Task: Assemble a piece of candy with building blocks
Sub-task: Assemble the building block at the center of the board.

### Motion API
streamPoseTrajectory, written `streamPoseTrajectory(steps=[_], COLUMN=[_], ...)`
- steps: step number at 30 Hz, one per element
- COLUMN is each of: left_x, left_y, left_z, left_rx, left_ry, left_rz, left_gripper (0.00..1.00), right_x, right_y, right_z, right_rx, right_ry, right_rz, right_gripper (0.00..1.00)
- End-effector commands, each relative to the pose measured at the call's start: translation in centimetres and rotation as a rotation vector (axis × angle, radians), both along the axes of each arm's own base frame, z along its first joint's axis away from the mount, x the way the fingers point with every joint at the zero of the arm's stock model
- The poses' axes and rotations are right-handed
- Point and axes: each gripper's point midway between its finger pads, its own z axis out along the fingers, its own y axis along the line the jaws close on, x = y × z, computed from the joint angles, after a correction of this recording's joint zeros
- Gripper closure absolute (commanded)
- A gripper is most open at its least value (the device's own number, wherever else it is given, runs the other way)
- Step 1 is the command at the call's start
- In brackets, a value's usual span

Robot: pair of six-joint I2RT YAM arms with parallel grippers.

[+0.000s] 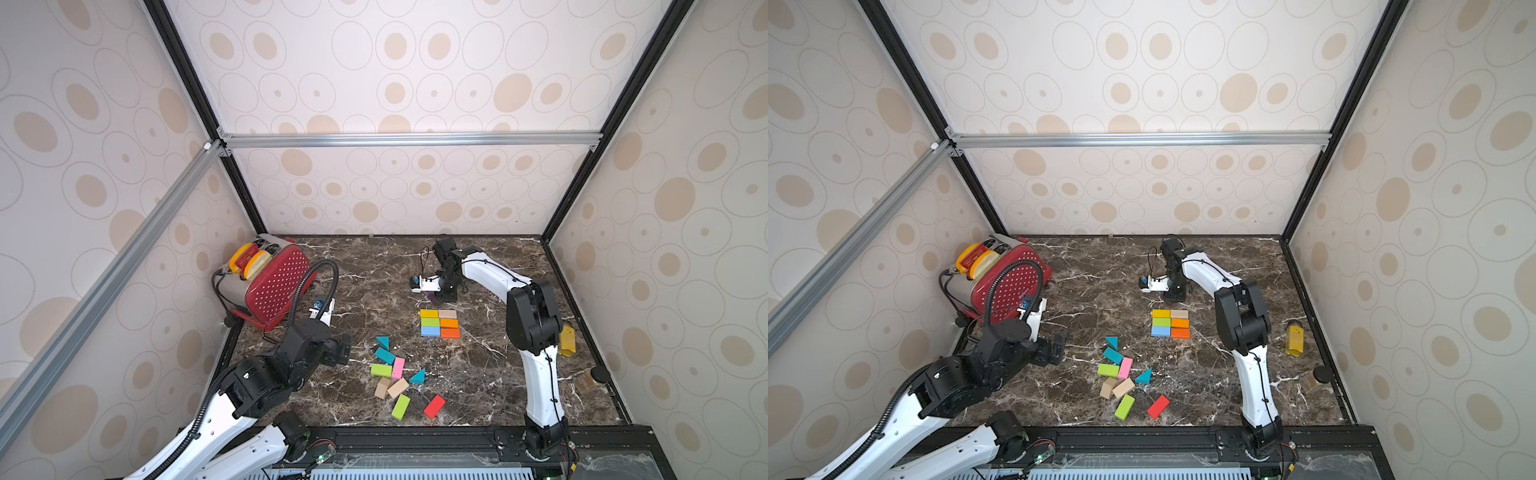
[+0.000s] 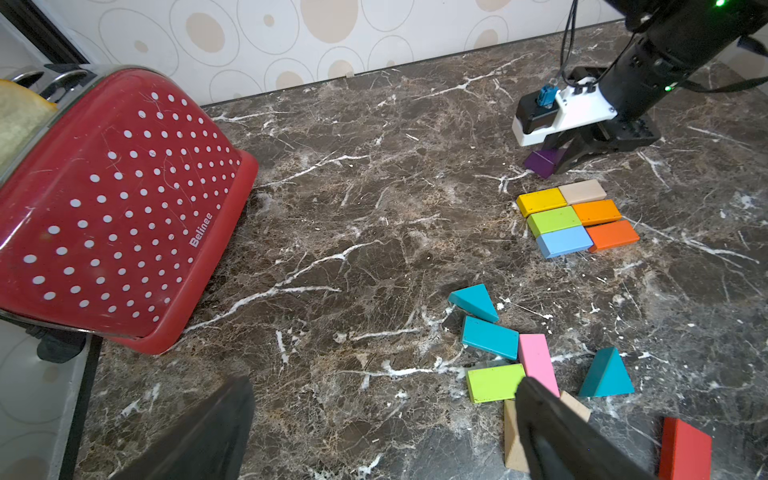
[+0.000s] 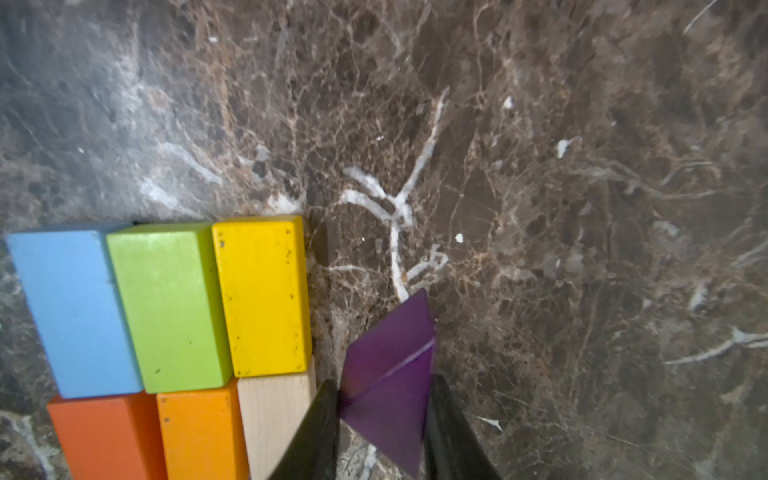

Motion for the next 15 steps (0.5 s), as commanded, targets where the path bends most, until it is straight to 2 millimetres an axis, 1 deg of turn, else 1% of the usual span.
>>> streamPoseTrajectory(steps=[1, 15], left_x=[0.14, 0.13], left_y=[0.08, 0.04], left_z=[0.26, 0.30], left_rx=[-0.002, -0.005], left_ry=[-0.008, -0.008], left_rz=[0.005, 0.003], left_gripper=[0.01, 0.01], right_x=[-0.53, -1.29], right_y=[-0.33, -0.50], right_z=[-0.87, -1.55], right_rx=[-0.034, -0.040], right_ry=[0.023, 0.051], right_rz=[0.014, 0.035], right_gripper=[0.80, 0.76])
